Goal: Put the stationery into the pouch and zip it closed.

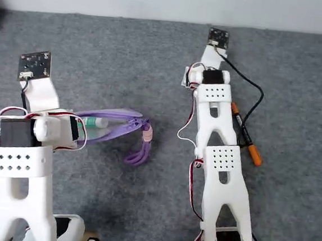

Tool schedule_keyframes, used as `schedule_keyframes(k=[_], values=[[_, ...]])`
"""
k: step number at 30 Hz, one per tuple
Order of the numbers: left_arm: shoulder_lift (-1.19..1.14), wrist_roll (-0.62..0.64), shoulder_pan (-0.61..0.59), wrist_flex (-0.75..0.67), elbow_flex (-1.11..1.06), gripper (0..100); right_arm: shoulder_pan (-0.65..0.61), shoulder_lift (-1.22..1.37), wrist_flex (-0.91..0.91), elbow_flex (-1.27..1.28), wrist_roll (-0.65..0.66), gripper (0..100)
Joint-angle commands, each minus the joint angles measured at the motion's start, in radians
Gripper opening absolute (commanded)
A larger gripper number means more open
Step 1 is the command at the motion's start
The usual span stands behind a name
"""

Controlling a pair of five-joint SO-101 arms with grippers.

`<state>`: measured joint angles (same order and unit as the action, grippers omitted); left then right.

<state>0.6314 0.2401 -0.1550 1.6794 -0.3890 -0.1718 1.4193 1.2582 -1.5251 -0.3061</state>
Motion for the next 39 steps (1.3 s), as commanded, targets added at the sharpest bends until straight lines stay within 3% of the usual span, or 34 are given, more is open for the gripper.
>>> schedule_keyframes(k=[1,16,26,30,39], values=[[0.002,-0.009,-0.003,0.002,0.004,1,-0.007,-0.008,0.076,-0.092,0.017,3.5],[0.003,-0.009,-0.009,0.002,0.004,1,-0.028,-0.239,0.524,-0.157,0.155,0.8],[0.003,-0.009,-0.009,0.002,0.005,1,-0.044,-0.412,0.544,-0.132,0.226,0.8],[0.003,-0.009,-0.009,0.002,0.005,1,-0.028,-0.521,0.544,0.080,0.235,0.8],[0.003,-0.009,-0.009,0.002,0.007,1,-0.030,-0.891,0.476,0.937,0.233,0.8]])
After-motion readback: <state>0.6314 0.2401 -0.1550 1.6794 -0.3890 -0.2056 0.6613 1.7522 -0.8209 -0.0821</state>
